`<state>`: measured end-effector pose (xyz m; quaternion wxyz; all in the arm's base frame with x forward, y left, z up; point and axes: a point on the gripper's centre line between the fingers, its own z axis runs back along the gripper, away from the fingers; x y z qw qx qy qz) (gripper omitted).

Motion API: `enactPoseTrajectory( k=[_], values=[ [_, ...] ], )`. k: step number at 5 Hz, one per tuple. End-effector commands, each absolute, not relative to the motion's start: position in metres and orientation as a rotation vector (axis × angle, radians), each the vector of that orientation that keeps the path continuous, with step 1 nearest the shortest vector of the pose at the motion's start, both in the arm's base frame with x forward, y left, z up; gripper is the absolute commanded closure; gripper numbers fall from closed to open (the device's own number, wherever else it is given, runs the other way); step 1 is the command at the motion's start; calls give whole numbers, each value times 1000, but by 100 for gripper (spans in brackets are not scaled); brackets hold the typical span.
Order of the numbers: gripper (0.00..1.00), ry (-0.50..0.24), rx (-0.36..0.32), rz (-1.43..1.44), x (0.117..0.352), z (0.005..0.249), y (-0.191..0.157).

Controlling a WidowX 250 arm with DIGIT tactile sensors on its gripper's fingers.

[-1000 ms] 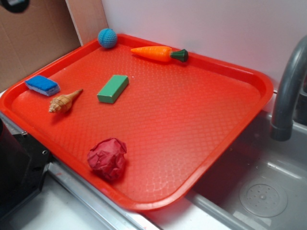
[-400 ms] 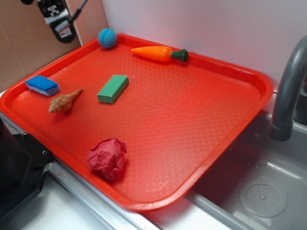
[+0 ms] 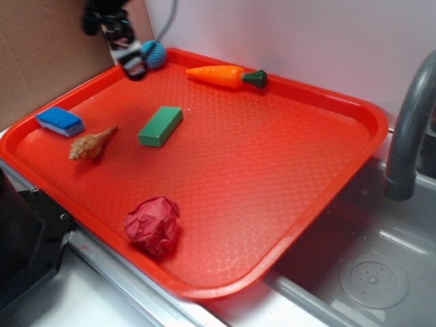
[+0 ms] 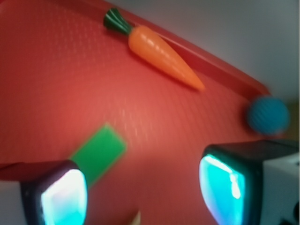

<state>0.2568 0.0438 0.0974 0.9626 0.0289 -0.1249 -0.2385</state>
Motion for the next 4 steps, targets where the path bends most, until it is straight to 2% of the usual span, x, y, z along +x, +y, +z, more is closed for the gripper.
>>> enactPoseTrajectory(
  k=[1, 2, 3, 4],
  values=[
    [0, -310, 83, -495, 270, 115, 41],
    [0, -310, 83, -495, 270, 115, 41],
    [0, -331, 164, -446, 302, 97, 34],
    [0, -406, 163, -424, 318, 89, 31]
  ],
)
